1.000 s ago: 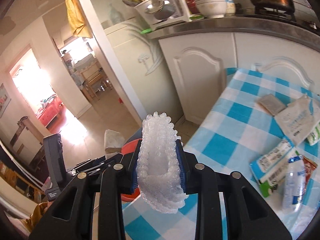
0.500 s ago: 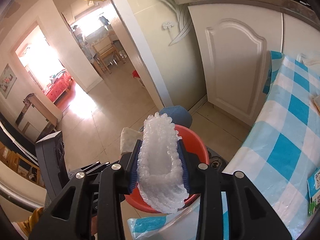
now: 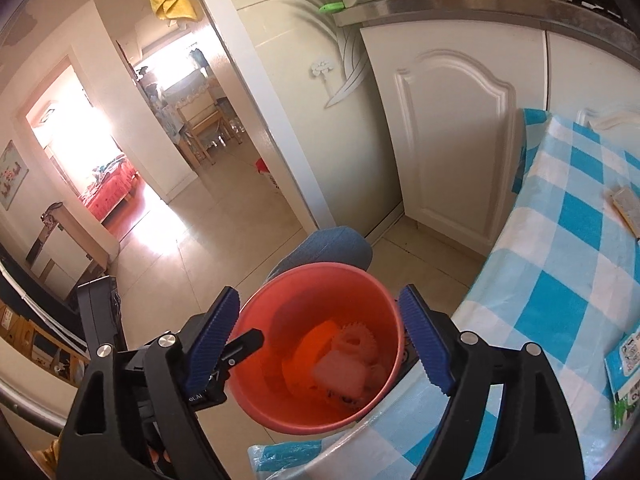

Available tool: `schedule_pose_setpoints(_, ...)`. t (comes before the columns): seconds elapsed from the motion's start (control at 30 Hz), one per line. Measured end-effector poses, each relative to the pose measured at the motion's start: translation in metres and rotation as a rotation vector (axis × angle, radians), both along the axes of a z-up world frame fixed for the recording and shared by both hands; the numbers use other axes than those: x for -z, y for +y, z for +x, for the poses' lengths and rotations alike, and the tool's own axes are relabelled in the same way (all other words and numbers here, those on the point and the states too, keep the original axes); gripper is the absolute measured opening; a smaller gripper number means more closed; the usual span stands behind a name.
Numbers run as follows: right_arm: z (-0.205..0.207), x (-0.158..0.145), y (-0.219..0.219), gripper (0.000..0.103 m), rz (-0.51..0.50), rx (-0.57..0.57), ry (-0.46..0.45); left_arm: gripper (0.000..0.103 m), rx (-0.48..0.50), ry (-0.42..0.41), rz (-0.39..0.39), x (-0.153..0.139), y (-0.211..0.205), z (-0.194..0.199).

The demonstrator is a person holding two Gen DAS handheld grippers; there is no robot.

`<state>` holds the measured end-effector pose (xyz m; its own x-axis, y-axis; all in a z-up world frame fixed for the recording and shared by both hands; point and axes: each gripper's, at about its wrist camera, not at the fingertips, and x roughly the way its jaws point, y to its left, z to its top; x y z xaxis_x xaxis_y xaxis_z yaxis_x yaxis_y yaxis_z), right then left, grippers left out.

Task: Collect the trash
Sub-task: 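Carry tissue and foam net to the orange bucket and release both, then move both tools back over the table toward the remaining trash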

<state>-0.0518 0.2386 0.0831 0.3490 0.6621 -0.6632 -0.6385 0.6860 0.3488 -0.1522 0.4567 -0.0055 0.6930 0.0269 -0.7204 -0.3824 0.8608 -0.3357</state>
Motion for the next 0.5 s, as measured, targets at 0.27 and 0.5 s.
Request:
schedule_pose_setpoints(0.27,-0.008,-0.018,-0.053,0.091,0.029,0.095,-0.101,0.092,-0.079,-0.137,0.040,-0.016,-0.001,-0.015)
schedule_pose_setpoints(0.5,-0.022,-0.027,-0.105,0.094,0.118,0.185,-0.253,0.092,-0.069,-0.249,0.104,-0.045,-0.022,-0.017)
